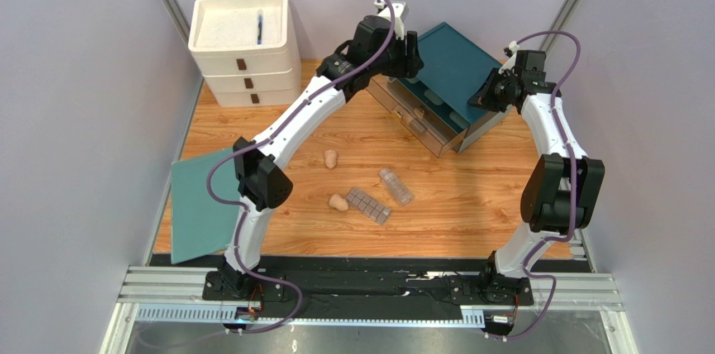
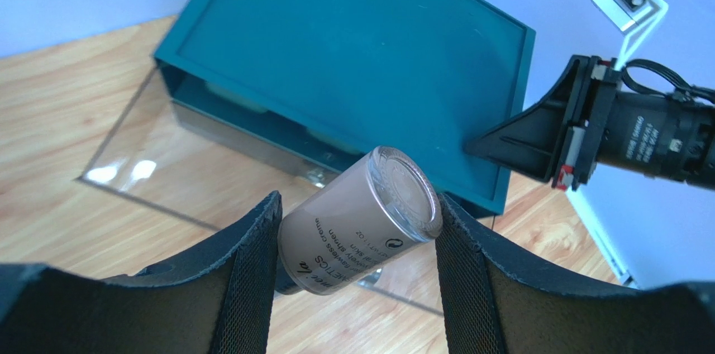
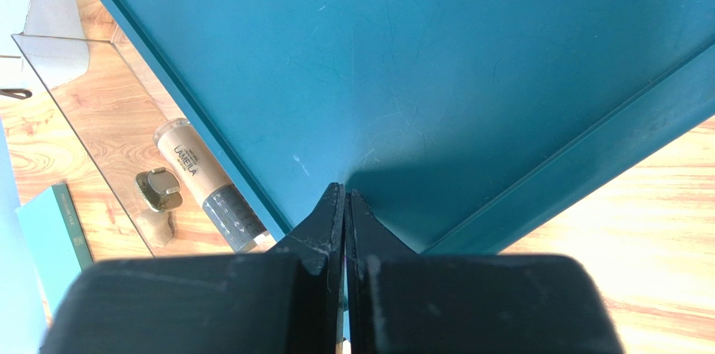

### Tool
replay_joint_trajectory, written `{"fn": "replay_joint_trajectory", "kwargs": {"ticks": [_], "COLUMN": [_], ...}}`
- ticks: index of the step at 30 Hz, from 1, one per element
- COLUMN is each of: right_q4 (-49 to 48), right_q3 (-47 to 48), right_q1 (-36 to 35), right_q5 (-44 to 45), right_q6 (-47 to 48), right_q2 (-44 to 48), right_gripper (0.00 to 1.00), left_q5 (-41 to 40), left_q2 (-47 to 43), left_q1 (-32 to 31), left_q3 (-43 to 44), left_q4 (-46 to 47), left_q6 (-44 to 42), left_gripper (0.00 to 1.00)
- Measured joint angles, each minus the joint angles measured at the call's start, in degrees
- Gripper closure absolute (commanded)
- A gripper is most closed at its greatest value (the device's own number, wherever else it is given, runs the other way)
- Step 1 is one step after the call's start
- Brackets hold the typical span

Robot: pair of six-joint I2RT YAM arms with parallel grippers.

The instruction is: Organize the makeup

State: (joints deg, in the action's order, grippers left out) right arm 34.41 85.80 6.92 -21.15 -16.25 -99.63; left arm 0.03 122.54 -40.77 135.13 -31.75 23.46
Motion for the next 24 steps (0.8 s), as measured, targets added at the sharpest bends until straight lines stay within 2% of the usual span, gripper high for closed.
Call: {"fn": "replay_joint_trajectory", "kwargs": {"ticks": [7, 8, 9, 11, 14, 18, 24], "right_q4": [0.0, 0.0, 0.0, 0.0, 0.0, 0.0, 0.0], "right_q3": [0.0, 0.0, 0.0, 0.0, 0.0, 0.0, 0.0], "right_q1": [-0.02, -0.02, -0.02, -0.02, -0.02, -0.02, -0.02], "right_q5": [0.0, 0.0, 0.0, 0.0, -0.02, -0.02, -0.04], "right_q6": [0.0, 0.0, 0.0, 0.0, -0.02, -0.02, 0.0], "right_q2": [0.0, 0.0, 0.0, 0.0, 0.0, -0.02, -0.02], "right_gripper": [1.0, 1.0, 1.0, 1.0, 1.0, 1.0, 1.0], "left_q5": [5.46, 6.29, 7.19, 8.85, 11.34, 13.22, 14.75], "left_q2": [8.57, 9.7, 10.62, 11.91, 12.68, 12.7, 12.7], "left_q1": [0.09, 0.09, 0.09, 0.09, 0.09, 0.09, 0.09], "left_q3": [-0.04, -0.04, -0.04, -0.11, -0.11, -0.11, -0.09], "left_q4": [5.2, 5.25, 5.27, 5.22, 4.87, 4.87, 5.57], "left_q6": [2.93, 3.1, 3.21, 3.23, 3.17, 3.13, 2.86], "left_gripper": [1.0, 0.95, 0.76, 0.66, 0.42, 0.24, 0.15]}}
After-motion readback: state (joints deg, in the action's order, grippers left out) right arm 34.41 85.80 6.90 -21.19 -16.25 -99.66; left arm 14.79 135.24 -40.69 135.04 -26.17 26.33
